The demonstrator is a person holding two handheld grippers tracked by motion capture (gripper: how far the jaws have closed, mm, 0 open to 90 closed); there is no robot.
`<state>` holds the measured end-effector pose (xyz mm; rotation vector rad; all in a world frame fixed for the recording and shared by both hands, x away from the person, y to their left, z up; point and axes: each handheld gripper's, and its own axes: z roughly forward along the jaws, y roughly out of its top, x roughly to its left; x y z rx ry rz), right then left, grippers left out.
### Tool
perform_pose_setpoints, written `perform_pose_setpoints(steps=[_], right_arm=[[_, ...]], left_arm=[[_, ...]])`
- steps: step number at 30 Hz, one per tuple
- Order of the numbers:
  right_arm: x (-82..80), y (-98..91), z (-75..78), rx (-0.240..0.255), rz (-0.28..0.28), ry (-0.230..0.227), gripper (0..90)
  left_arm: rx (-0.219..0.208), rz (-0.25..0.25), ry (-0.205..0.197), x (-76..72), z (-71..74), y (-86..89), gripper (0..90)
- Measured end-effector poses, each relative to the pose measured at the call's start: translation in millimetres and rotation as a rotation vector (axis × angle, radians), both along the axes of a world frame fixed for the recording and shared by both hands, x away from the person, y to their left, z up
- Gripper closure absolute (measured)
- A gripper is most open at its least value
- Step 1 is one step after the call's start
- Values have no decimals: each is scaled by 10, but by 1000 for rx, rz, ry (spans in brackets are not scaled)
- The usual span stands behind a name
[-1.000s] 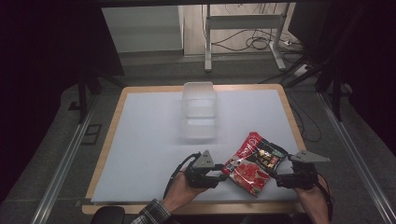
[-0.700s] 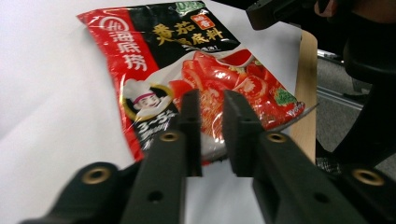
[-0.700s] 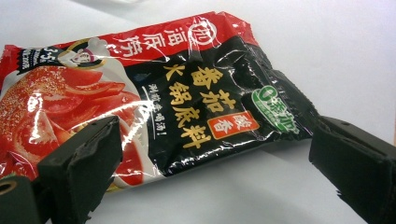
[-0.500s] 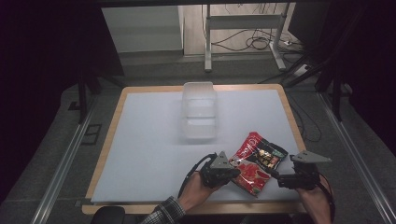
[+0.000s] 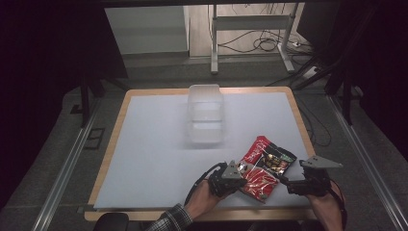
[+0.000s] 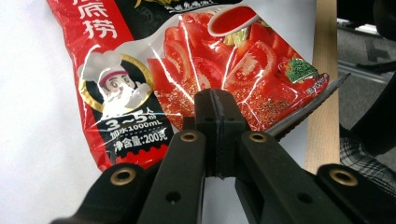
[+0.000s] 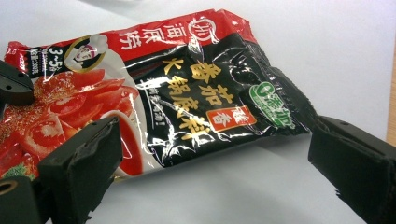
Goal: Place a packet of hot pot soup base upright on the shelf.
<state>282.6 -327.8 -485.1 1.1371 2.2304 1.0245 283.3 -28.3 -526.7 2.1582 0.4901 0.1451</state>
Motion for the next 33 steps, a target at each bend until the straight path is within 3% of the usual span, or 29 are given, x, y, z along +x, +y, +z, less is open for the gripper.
perform_pose_setpoints(steps=[7,12,16,29,32,33], right_arm=[[-65,-146,76,29,-30,-4,33],[-145,-137,166,100,14,-12,27],[-156,-58,177,133,64,-2,9],[48,356,247,210,196,96,32],[94,403,250,236,213,116,44],[135,449,263,233,214,120,105]], left_arm=[[15,-4,-12,-67,-45,35,900],[17,-11,-2,-87,-70,56,900],[38,-24,-13,-94,-74,67,900],[13,-17,-2,-111,-104,71,900],[14,-17,-4,-115,-107,72,900],[18,-21,-6,-117,-108,75,900]])
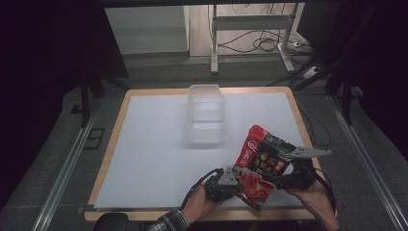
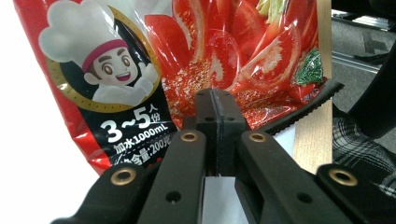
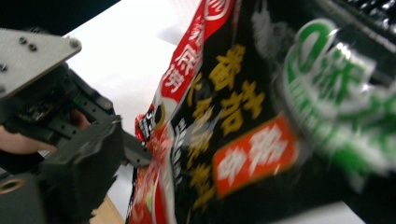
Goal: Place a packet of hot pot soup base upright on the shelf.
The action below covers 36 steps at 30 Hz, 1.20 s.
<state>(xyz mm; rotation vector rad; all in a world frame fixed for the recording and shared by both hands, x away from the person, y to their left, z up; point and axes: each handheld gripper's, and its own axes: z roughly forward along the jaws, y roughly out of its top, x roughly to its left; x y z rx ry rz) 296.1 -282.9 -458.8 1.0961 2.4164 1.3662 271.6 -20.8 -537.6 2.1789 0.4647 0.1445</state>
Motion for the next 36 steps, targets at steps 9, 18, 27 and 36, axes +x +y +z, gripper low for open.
perform_pose_setpoints(steps=[9,18,27,36], right_arm=[[192,58,-1,108,-13,1,600],[171,40,61,184,15,71,757],[129,74,183,174,20,40,772],[126,54,266,174,8,23,772]], left_arm=[[9,-5,0,-6,13,6,900],[29,-18,-23,-77,61,60,860],[-1,7,-54,-139,147,175,590],[21,39,-66,-194,197,265,343]])
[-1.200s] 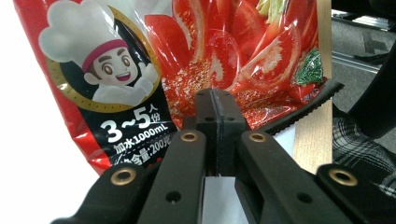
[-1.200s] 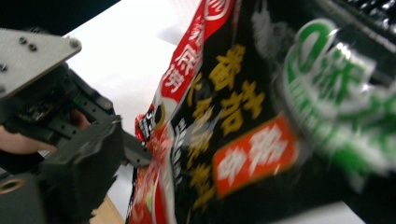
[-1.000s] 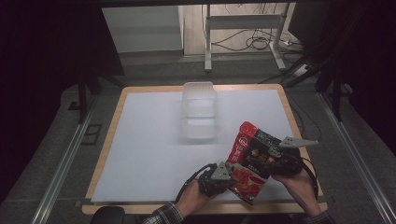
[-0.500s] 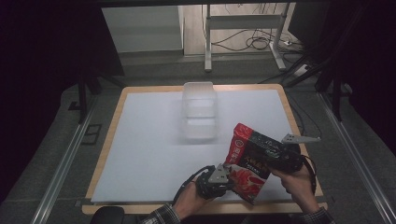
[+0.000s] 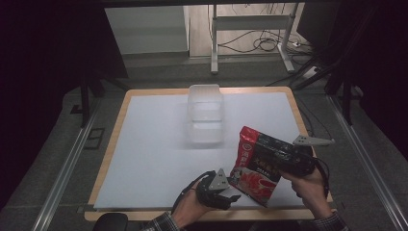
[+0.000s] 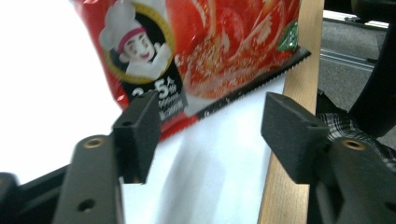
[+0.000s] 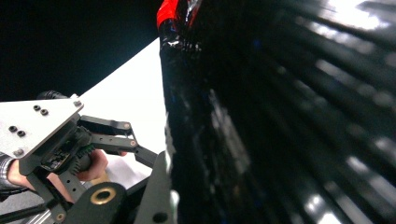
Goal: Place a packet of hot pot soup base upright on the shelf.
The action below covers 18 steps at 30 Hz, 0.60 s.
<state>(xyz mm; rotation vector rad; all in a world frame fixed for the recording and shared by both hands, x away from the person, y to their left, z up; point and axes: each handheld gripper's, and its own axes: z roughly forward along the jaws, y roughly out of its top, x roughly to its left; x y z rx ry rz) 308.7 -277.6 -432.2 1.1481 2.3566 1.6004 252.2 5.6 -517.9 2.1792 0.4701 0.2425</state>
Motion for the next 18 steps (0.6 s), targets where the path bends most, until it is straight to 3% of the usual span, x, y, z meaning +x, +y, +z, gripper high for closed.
perform_pose_setpoints(steps=[6,12,18], right_arm=[[36,-54,88,14,-25,-9,771],[128,-80,191,27,-49,-16,769],[242,-91,314,25,-77,-41,769]], left_arm=[[-5,60,6,-42,13,137,194],[-29,84,27,-82,35,254,122],[-28,100,20,-133,59,356,73]])
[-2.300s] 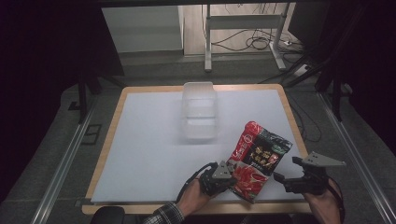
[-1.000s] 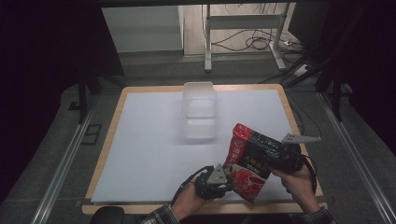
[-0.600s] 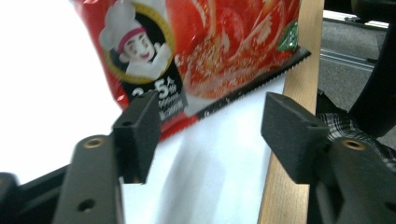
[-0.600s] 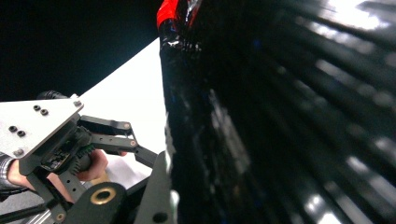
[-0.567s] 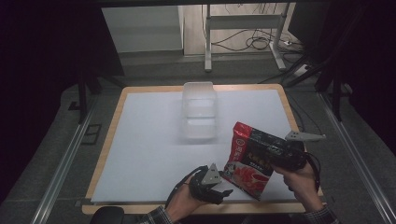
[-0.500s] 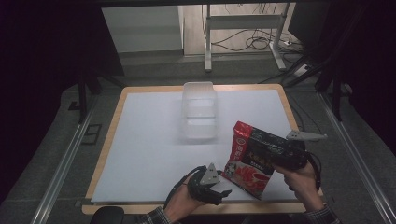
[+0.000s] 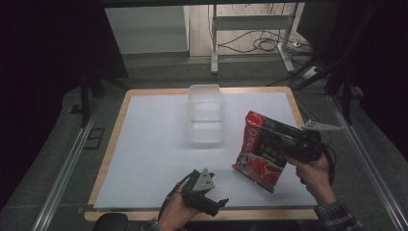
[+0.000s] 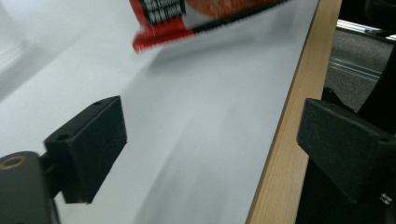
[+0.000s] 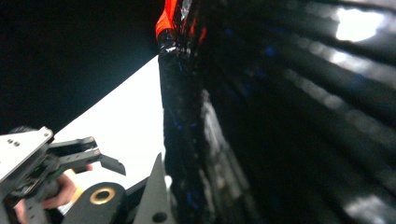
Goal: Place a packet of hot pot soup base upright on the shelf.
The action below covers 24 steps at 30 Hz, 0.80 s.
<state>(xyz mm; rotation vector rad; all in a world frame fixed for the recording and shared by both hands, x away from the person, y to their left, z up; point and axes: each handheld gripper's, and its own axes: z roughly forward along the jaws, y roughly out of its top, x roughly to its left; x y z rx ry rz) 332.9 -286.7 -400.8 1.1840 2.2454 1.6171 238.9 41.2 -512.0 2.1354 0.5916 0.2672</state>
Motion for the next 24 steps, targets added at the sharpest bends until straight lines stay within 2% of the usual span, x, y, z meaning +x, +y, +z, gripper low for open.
perform_pose_setpoints(steps=[7,14,24], right_arm=[[139,20,136,-6,-25,-23,769],[293,83,251,3,-41,-37,768],[523,200,353,10,-63,-52,766]], left_arm=[[16,36,-1,-29,-11,147,40],[13,80,-9,-66,0,298,25],[27,120,-28,-110,-11,451,11]])
